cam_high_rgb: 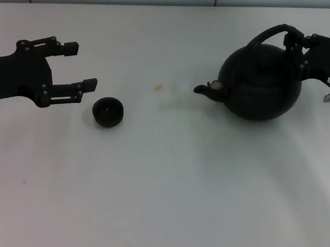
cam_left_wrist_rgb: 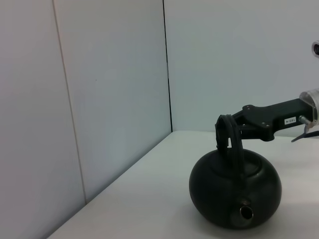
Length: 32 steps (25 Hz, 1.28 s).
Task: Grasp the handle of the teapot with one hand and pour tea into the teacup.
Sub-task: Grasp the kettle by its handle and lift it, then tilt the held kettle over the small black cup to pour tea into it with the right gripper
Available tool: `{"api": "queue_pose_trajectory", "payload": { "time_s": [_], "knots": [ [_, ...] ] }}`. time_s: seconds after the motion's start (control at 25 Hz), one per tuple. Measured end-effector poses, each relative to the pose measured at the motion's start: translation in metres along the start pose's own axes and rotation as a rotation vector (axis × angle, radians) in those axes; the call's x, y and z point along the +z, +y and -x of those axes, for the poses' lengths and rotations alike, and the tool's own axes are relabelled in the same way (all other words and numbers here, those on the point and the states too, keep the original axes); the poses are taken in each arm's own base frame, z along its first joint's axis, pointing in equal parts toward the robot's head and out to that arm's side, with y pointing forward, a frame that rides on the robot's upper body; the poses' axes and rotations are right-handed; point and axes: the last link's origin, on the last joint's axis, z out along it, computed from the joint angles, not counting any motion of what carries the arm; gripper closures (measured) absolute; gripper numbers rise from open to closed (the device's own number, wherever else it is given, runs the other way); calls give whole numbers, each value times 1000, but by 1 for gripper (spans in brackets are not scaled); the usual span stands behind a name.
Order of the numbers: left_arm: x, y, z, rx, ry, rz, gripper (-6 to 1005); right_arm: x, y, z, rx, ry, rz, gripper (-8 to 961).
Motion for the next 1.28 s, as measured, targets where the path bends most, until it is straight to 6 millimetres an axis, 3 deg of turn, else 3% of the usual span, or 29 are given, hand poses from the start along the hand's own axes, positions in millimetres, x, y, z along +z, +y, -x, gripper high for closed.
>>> {"api": "queue_pose_trajectory", "payload": {
  "time_s": [0.56, 1.28],
  "knots": [
    [-2, 0, 1, -4, -1, -4, 197, 0, 1, 6, 27, -63, -2, 855],
    [-3, 1, 1, 4, 10, -7, 197, 32, 17, 25, 50, -111, 74, 854]
  ]
}}
